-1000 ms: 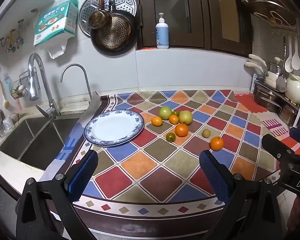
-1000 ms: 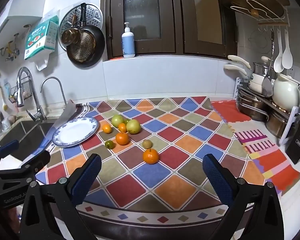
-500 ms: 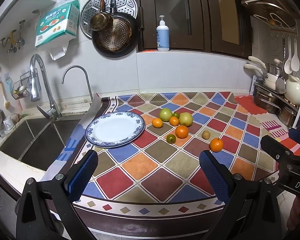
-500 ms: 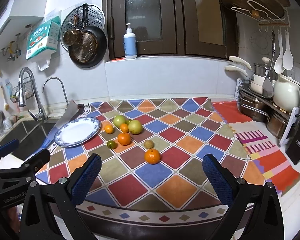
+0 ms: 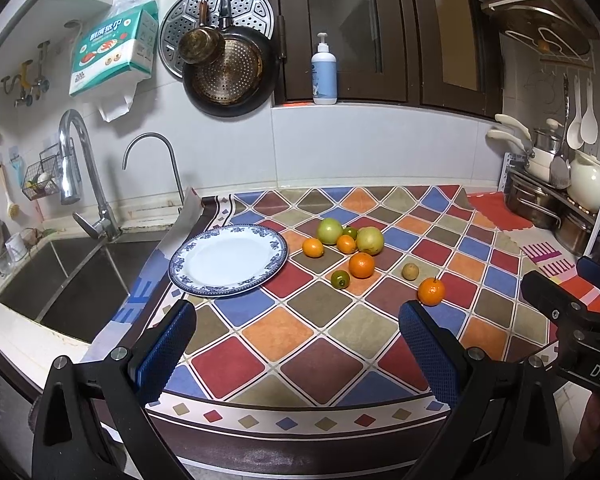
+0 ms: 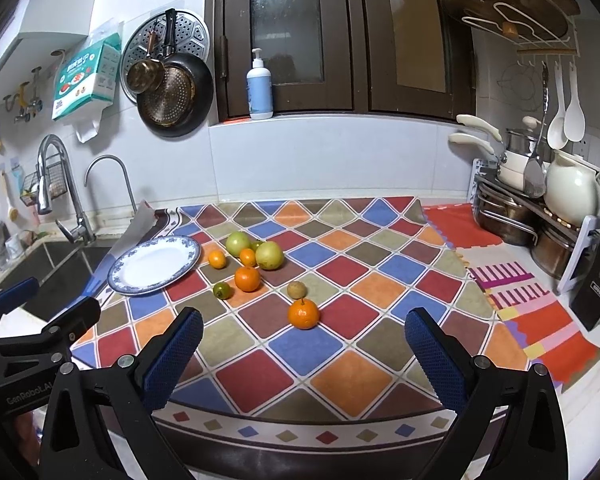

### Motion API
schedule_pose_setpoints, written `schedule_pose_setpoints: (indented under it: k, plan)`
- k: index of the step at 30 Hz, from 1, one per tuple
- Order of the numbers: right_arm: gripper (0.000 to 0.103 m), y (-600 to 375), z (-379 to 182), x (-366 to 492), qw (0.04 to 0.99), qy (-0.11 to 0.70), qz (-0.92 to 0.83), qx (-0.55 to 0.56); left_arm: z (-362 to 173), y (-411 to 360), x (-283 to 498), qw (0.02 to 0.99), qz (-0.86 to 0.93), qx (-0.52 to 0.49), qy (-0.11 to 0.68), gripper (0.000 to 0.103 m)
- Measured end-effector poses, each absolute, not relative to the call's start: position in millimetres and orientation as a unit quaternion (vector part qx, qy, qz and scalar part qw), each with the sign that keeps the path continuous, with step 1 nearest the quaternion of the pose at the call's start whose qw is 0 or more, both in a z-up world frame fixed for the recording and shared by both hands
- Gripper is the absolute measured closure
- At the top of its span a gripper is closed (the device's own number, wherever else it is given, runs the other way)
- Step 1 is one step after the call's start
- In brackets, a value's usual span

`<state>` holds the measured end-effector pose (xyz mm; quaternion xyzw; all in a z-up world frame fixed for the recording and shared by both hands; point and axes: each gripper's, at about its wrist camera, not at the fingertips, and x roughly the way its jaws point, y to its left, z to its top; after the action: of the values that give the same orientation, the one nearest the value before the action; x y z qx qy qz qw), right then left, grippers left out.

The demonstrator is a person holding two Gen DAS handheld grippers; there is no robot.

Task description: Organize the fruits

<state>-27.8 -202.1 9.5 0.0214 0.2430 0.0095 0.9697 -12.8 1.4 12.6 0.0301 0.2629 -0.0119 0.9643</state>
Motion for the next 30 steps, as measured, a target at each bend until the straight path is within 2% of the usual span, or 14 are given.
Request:
schedule_pose_setpoints:
  k: [30]
  plan:
    - [0.001,-201.5,10.7,-27.3,0.970,0.242,0.011,0.021,10.6,2.2,-14.1,0.965,-0.013,0.029,0.262,0.000]
